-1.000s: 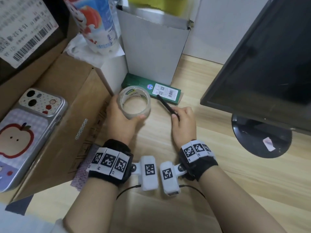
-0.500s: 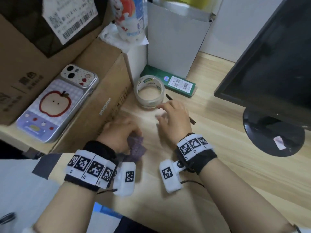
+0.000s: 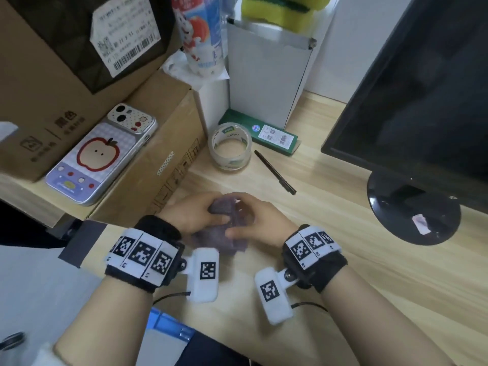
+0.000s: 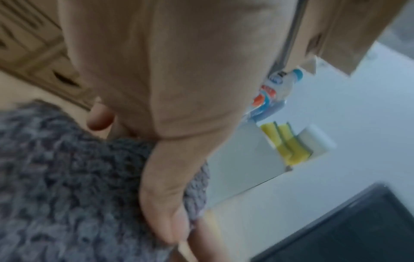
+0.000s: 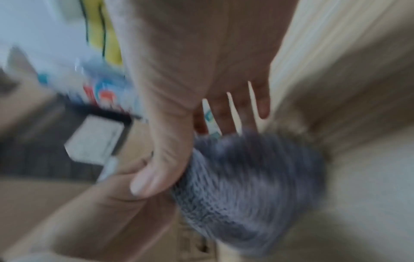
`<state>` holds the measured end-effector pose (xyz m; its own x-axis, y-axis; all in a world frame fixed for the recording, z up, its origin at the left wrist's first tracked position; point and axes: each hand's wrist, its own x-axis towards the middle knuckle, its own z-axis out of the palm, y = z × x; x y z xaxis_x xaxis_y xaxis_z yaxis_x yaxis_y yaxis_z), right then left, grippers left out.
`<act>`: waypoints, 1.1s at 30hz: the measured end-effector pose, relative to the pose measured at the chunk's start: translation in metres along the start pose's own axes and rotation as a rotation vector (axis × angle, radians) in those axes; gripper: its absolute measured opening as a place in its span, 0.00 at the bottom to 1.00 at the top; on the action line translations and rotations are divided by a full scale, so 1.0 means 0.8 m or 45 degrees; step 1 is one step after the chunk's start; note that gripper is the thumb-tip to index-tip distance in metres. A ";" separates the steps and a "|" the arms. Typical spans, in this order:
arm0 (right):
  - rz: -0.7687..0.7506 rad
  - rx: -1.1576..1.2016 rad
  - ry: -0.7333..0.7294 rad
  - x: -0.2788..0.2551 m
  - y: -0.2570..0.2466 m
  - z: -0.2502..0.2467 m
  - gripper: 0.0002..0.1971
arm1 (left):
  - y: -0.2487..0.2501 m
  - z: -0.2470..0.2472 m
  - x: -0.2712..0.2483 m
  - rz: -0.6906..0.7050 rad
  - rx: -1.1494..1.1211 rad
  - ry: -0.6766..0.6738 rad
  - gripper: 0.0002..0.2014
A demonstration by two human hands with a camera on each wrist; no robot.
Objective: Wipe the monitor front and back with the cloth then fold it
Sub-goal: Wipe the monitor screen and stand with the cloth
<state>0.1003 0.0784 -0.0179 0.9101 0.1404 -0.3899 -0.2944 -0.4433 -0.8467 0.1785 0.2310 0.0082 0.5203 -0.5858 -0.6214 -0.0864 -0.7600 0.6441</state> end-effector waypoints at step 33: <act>-0.084 0.431 2.377 -0.261 0.017 -0.301 0.10 | 0.301 0.031 0.059 0.744 -0.863 0.628 0.22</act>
<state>-0.0236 -0.1698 0.1394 -0.0396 -0.9589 0.2811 -0.0769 -0.2775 -0.9576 0.1611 0.0135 0.1227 0.8559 -0.5164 0.0254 -0.0197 0.0166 0.9997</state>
